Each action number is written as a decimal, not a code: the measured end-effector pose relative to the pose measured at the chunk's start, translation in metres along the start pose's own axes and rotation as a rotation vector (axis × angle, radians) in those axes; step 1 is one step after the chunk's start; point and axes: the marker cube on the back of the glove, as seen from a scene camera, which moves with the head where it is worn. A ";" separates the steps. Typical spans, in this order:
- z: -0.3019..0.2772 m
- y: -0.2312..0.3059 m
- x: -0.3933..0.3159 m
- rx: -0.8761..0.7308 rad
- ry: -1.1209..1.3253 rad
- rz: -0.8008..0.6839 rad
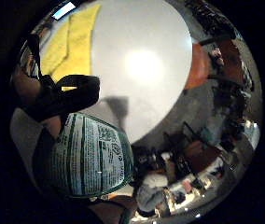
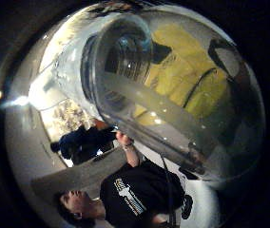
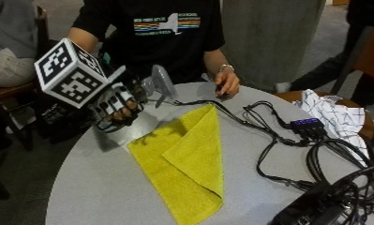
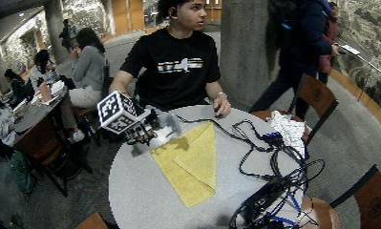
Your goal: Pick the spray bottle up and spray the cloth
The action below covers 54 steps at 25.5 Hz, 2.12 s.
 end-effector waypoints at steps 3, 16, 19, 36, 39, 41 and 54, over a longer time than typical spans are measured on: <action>-0.007 0.007 -0.020 0.180 -0.185 -0.143; 0.045 -0.029 -0.151 0.435 -0.660 -0.625; 0.073 -0.053 -0.176 0.383 -0.691 -0.585; 0.146 -0.118 -0.210 0.295 -0.674 -0.502; 0.152 -0.113 -0.205 0.256 -0.653 -0.507; 0.150 -0.104 -0.197 0.227 -0.605 -0.506; 0.100 0.036 -0.058 0.315 -0.028 -0.353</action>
